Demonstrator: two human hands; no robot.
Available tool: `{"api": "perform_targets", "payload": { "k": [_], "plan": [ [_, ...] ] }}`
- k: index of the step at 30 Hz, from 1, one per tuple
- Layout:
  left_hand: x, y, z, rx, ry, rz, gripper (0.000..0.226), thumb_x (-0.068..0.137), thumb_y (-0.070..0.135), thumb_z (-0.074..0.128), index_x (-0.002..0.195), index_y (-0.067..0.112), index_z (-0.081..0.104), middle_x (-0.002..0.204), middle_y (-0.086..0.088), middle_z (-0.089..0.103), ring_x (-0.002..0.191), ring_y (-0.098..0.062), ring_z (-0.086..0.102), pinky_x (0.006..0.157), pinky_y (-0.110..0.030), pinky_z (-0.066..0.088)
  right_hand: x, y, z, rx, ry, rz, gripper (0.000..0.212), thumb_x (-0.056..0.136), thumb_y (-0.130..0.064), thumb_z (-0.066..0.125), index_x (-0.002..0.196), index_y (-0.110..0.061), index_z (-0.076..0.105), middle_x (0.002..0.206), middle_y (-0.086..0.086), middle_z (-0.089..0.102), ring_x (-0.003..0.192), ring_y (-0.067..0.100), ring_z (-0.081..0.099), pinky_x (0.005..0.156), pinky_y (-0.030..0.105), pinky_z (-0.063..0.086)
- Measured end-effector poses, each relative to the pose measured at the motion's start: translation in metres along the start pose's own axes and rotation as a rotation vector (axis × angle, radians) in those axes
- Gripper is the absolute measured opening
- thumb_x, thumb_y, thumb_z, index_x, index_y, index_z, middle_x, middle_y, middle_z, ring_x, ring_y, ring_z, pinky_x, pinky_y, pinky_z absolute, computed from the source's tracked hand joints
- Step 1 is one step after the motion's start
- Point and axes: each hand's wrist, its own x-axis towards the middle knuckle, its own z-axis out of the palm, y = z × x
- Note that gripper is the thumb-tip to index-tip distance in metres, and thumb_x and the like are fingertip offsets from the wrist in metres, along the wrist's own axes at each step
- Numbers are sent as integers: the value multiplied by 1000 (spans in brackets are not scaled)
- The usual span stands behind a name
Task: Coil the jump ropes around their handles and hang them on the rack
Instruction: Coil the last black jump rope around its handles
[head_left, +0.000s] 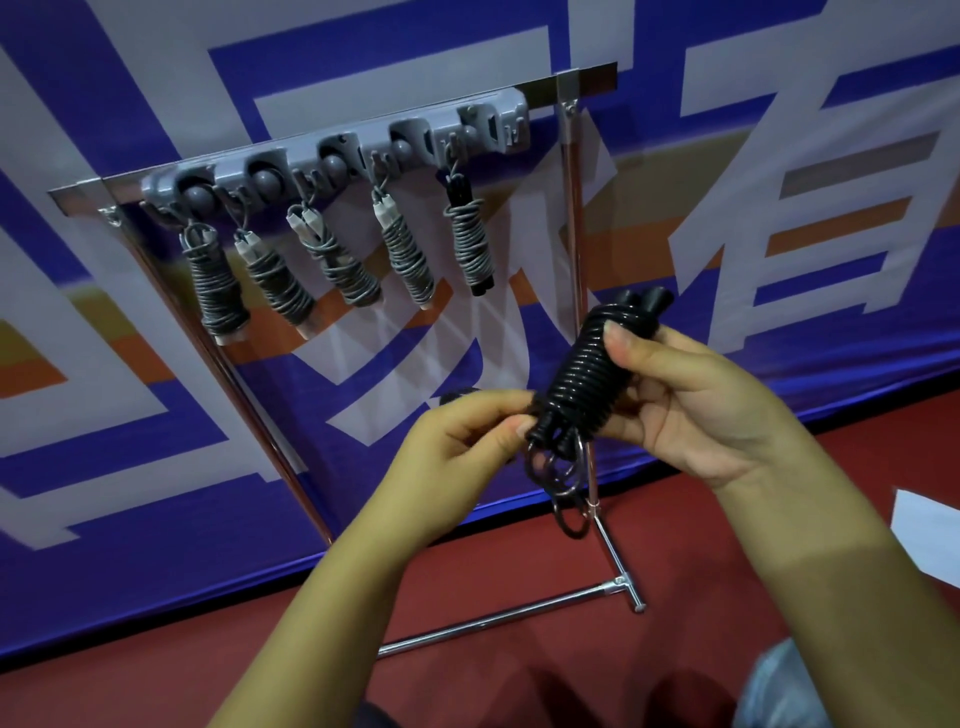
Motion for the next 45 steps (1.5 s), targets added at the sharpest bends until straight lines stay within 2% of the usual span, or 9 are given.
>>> {"api": "perform_targets", "payload": {
  "k": [8,11,16,23,27,30,35,39,45],
  "plan": [
    [9,-6,35,-465,313,-97,18,76,22,66,88,33,73,83,1,70,81,-22,62,81,-47,46,4,11,22,189,181,-181,28,69,-15,64,94,-6,56,85,10,64,79,24,71,55,38,58],
    [11,-5,46,-498,387,-191,11,84,30,66,93,26,71,80,-7,64,74,-25,55,71,-39,42,8,14,26,163,298,-268,33,73,-11,68,102,-7,54,97,13,62,95,29,68,61,43,58],
    [1,4,67,-506,305,-356,12,89,1,59,81,9,63,62,-1,67,55,-3,59,56,-15,47,11,9,32,111,382,-450,22,84,-3,65,102,-8,52,101,11,63,95,29,69,64,40,58],
    [-14,7,63,9,286,-235,10,93,25,57,86,29,63,53,5,59,50,-1,53,53,-10,39,17,14,24,-105,452,-597,28,80,-5,72,96,-19,53,98,3,65,98,28,68,72,45,59],
    [-17,3,49,337,246,-85,43,91,53,40,80,18,62,58,0,60,52,-10,54,53,-30,45,21,19,15,-323,447,-637,34,70,-22,79,90,-39,57,86,-20,68,93,13,68,81,50,56],
    [-14,6,34,556,207,-49,48,87,54,32,81,19,64,60,1,62,54,-14,57,55,-38,48,25,22,10,-477,396,-604,39,68,-24,80,84,-53,58,84,-26,67,88,5,67,81,49,56],
    [-10,17,11,893,193,149,31,85,42,43,81,24,68,60,6,60,51,-14,54,44,-27,43,24,21,7,-687,304,-566,39,73,-18,81,91,-39,55,92,-15,66,92,7,63,88,43,53],
    [-7,22,0,899,156,262,26,84,36,48,84,21,69,65,7,57,58,-11,51,47,-26,44,22,15,5,-733,205,-509,39,72,-17,81,95,-37,56,94,-14,65,95,6,62,88,40,53],
    [2,21,-16,888,5,374,21,88,34,53,86,17,64,75,7,57,71,-12,44,69,-25,30,20,9,-1,-542,7,-279,42,70,-4,79,95,-32,60,91,-3,64,86,13,67,60,32,57]
  ]
}}
